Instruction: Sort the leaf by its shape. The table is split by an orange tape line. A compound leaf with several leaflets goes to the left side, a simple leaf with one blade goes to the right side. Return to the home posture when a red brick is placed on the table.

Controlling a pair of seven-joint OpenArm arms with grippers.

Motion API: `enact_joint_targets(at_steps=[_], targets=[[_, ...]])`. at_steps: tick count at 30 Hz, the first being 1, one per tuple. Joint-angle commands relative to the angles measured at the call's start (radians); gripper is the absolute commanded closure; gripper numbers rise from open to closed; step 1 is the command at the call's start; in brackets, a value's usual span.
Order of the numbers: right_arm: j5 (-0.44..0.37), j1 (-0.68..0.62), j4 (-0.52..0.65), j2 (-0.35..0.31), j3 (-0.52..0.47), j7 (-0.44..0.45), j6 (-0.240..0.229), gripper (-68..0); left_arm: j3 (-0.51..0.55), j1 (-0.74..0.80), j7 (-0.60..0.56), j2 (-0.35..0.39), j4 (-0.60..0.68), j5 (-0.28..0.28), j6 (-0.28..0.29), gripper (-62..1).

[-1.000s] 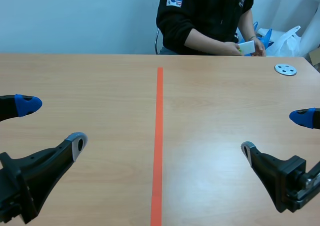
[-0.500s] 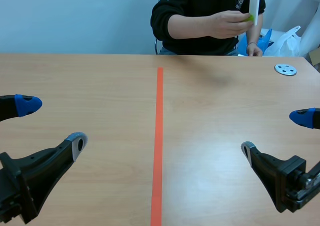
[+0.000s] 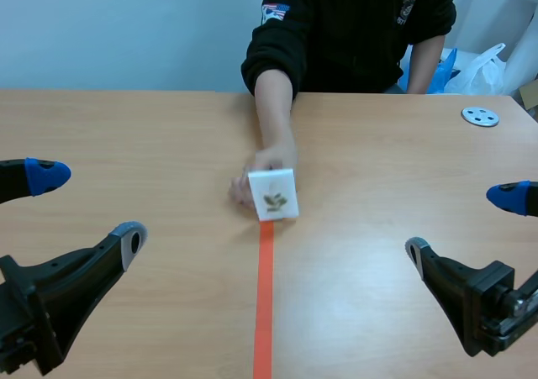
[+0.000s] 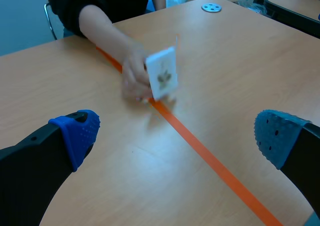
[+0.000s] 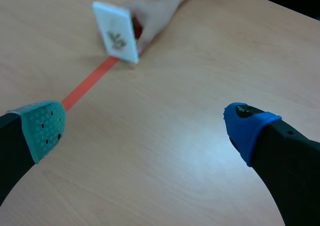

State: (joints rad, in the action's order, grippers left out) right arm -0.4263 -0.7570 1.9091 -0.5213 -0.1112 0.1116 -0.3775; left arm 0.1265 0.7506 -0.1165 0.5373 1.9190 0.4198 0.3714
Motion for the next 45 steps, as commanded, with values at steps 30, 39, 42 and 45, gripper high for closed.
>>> enact_joint_targets(at_steps=[30, 39, 42, 45], targets=[[0.004, 0.229, -0.084, 0.001, 0.076, -0.080, -0.016, -67.9, -0.004, 0.000, -0.015, -0.008, 0.006, 0.006, 0.005, -62.3], [0.060, 0.440, -0.272, 0.002, 0.298, -0.062, -0.048, -67.9, -0.004, 0.000, -0.015, -0.008, 0.006, 0.006, 0.005, -62.3], [0.107, 0.503, -0.333, 0.026, 0.355, -0.051, -0.058, -67.9, -0.004, 0.000, -0.015, -0.008, 0.006, 0.006, 0.005, -62.3], [0.139, 0.568, -0.407, 0.068, 0.408, -0.027, -0.065, -67.9, -0.004, 0.000, -0.015, -0.008, 0.006, 0.006, 0.005, -62.3]])
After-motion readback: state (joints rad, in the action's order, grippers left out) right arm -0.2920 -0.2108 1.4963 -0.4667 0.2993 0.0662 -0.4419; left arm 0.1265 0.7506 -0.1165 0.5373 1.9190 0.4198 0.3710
